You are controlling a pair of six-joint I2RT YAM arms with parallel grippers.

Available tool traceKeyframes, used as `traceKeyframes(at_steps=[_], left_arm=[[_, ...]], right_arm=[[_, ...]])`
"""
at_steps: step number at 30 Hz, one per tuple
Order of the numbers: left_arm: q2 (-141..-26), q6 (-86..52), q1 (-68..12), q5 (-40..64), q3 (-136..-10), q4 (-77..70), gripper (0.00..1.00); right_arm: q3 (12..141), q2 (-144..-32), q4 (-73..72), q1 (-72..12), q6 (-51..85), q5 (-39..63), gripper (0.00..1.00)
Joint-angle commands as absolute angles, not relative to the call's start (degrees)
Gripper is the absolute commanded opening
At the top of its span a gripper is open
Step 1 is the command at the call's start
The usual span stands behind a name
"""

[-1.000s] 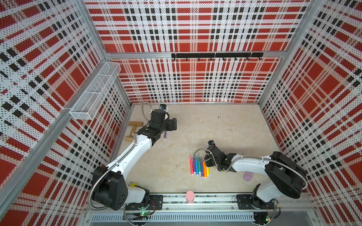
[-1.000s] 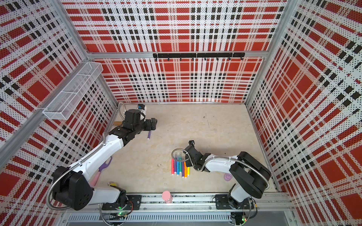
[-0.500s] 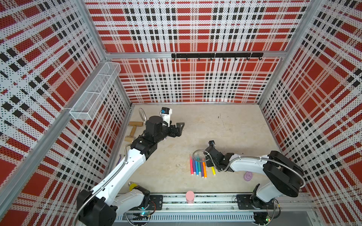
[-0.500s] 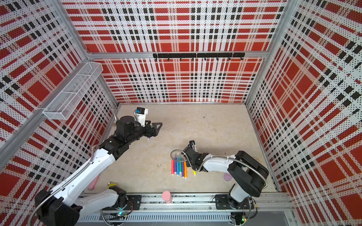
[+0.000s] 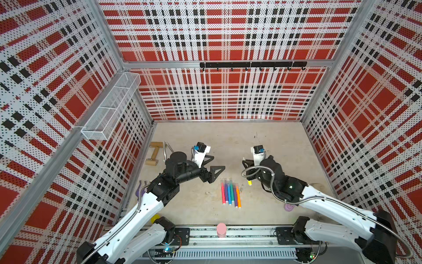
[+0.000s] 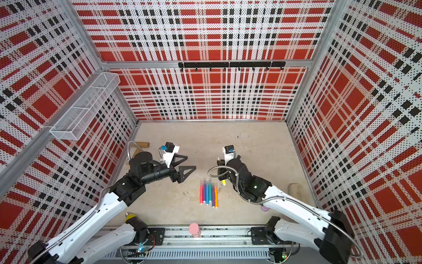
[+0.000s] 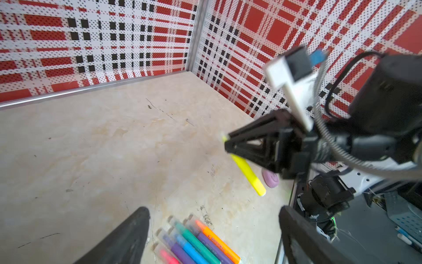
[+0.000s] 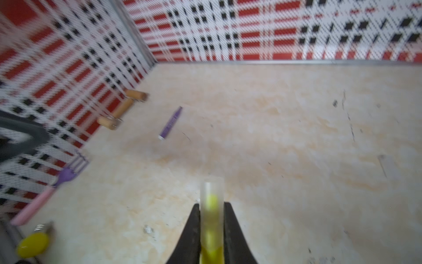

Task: Remove pen caps from pens
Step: Pick up the pen from the bottom-center of the table, then open the pen cap on the pen.

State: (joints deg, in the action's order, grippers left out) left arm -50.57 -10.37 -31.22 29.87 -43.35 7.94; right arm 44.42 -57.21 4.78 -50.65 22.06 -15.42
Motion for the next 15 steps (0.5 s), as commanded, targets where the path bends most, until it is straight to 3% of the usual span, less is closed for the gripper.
traceKeyframes(at_steps=[1, 7, 10, 15], left_arm=[[-49.06, -9.59, -31.36, 36.11, -43.58, 4.17, 0.91], [-51.92, -15.38, -31.74, 47.03, -41.90, -4.27, 0.87], [-54.34, -14.72, -33.55, 51.31, -42.88, -5.12, 0.82], [-54.32, -13.34, -36.60, 50.26, -42.17, -6.43, 0.81]], right_arm=[[43.57, -51.87, -6.86, -50.62, 16.20, -5.32, 0.00], [37.70, -46.83, -25.60, -50.62, 16.78, 9.57, 0.01], [37.24, -48.60, -30.02, -50.62, 17.43, 12.38, 0.01], [36.91, -52.72, -37.26, -50.62, 19.02, 14.22, 0.00]])
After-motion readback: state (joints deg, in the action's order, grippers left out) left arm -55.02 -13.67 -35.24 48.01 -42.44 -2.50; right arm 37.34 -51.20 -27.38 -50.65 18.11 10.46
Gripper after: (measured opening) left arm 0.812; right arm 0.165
